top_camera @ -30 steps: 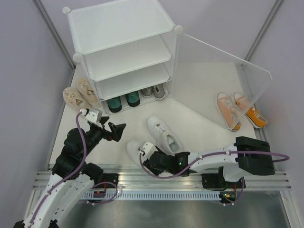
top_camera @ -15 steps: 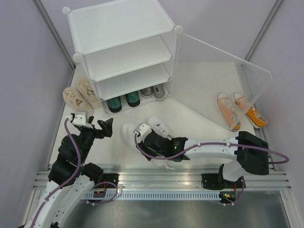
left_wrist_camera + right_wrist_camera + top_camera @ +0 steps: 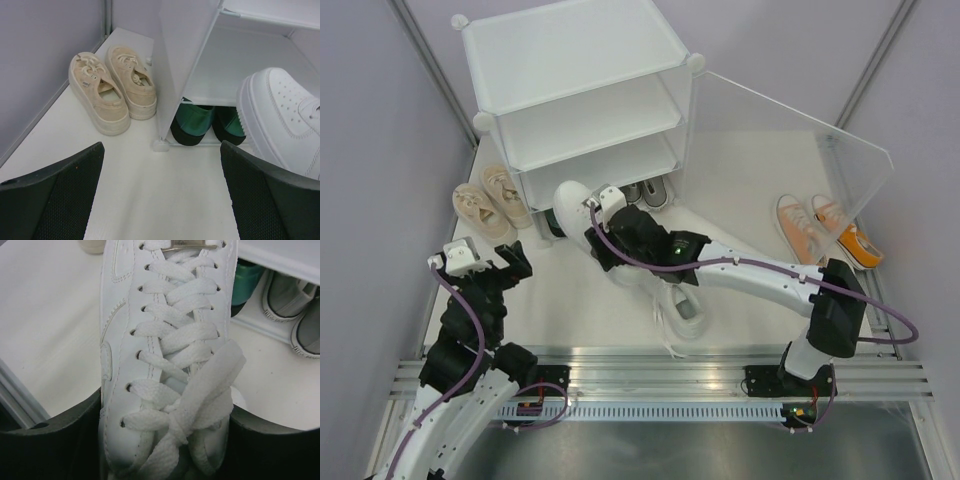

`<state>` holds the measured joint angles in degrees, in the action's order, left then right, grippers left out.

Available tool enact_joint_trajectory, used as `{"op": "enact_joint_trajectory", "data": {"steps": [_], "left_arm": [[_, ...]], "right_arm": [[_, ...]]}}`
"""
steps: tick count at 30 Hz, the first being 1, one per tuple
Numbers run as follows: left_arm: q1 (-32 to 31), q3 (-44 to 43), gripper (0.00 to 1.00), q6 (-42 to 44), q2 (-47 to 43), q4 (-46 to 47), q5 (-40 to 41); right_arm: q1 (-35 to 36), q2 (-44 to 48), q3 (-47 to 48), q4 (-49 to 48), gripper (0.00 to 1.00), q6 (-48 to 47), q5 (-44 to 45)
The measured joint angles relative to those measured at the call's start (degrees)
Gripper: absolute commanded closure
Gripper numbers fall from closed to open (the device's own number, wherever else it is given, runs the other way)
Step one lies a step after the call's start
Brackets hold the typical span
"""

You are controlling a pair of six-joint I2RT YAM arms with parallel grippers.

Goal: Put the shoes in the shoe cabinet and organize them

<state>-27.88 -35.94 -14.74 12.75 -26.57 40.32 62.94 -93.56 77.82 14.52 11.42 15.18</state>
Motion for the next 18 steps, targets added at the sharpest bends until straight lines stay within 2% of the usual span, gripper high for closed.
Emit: {"op": "enact_joint_trajectory", "data": {"steps": [9,18], "left_arm": [[0.0,0.0,0.0,-1.1,0.3,-0.4,1.4],[0.0,0.0,0.0,-1.1,1.0,-0.4,-0.9]], "right_arm": [[-8.2,-10.5,13.6,3.6,0.99,-0.8,-0.8],[-8.7,-20.2,25.6,4.4,0.99,-0.7,-0.2]]}}
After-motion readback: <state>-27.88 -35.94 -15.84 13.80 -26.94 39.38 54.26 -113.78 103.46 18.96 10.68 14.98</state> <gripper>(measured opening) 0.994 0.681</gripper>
